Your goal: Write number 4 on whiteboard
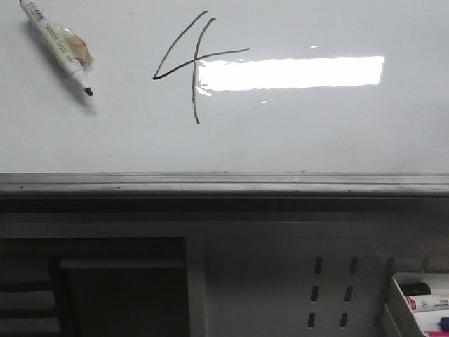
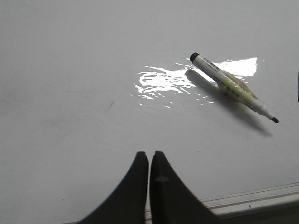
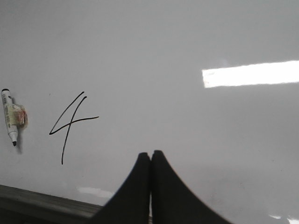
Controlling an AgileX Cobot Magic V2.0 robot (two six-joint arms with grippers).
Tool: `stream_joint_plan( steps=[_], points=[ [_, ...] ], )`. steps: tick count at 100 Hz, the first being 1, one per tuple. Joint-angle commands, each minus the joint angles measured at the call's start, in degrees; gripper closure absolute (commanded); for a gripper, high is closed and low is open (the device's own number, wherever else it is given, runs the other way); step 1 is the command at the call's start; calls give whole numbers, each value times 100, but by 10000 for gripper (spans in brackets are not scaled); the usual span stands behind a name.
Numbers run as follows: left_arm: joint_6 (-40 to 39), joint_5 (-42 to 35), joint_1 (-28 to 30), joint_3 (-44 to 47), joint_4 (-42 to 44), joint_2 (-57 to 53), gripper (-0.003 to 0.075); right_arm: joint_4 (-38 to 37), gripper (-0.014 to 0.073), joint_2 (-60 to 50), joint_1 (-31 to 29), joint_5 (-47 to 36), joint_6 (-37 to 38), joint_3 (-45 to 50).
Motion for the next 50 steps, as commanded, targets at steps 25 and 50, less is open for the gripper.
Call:
stream_joint_plan(
  steps=[25,50],
  points=[
    [-66,-418,-35,152,-39,-160,741,-3426,659,68,-319,-1204,2234,212],
    [-66,-418,-35,152,-39,-152,741,-7032,659,-126,-1338,-1041,5071,720]
  ],
)
